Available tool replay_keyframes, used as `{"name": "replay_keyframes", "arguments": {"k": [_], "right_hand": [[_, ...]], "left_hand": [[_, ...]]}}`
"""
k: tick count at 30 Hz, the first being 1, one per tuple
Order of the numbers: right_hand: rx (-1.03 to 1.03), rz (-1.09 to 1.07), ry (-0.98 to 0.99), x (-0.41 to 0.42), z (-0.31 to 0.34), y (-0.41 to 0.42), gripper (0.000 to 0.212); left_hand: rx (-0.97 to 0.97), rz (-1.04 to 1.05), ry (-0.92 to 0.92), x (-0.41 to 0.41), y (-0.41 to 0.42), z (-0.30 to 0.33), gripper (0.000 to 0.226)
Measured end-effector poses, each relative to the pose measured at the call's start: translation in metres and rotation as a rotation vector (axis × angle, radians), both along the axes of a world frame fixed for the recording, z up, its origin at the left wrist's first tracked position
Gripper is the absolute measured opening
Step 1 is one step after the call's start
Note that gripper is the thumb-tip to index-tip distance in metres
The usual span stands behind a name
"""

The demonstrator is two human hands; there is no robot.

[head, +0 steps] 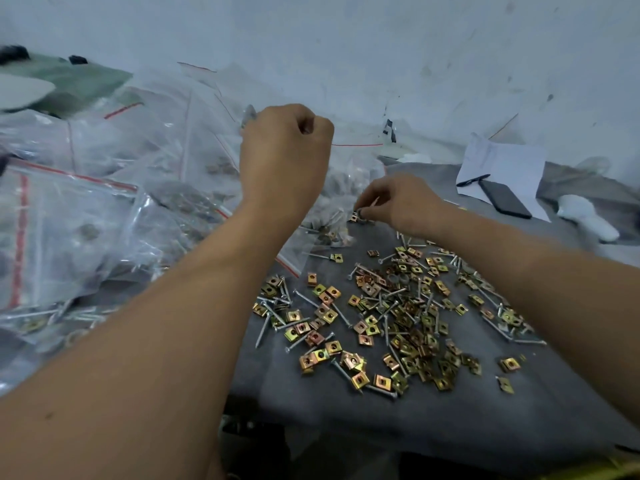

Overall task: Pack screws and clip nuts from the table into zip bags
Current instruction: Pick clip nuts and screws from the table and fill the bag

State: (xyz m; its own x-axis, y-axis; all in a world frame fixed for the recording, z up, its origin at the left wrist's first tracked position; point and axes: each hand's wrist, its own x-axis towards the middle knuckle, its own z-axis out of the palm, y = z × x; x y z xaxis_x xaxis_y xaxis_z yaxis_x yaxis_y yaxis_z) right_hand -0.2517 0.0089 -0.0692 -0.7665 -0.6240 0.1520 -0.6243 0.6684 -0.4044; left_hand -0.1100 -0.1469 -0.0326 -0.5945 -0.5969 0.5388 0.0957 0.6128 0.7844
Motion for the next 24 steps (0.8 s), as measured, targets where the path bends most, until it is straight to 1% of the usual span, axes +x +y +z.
{"name": "replay_keyframes", "arguments": {"k": [2,5,7,11,14,17,19,24], "right_hand": [[0.118,0.036,0.071,0.001,-0.005,-0.004,0.012],[0.261,0.069,0.232,0.004,-0.011,-0.010,0.018],[0.324,0.069,0.307,0.008,-0.013,-0.013,0.021],[0.272,0.049,0.295,0.015,-0.015,-0.007,0.019],[0.285,0.123,0.329,0.027,-0.016,-0.002,0.017],[0.282,0.178,0.338,0.038,-0.015,-0.001,0.019],[0.244,0.173,0.295,0.044,-0.012,-0.001,0.021],[0.043,0.082,0.141,0.046,-0.007,0.014,0.023]], "left_hand": [[-0.001,0.007,0.011,0.002,0.000,0.001,0.031],[-0.007,0.025,0.026,0.006,-0.001,0.003,0.032],[-0.011,0.034,0.029,0.009,-0.001,0.004,0.032],[-0.002,0.001,0.044,0.012,0.003,0.005,0.031],[0.015,-0.019,0.055,0.011,0.004,0.006,0.031],[-0.030,-0.028,0.044,0.010,0.008,0.006,0.031],[-0.046,-0.031,0.026,0.009,0.010,0.006,0.031],[-0.056,-0.059,0.013,0.006,0.014,0.003,0.030]]}}
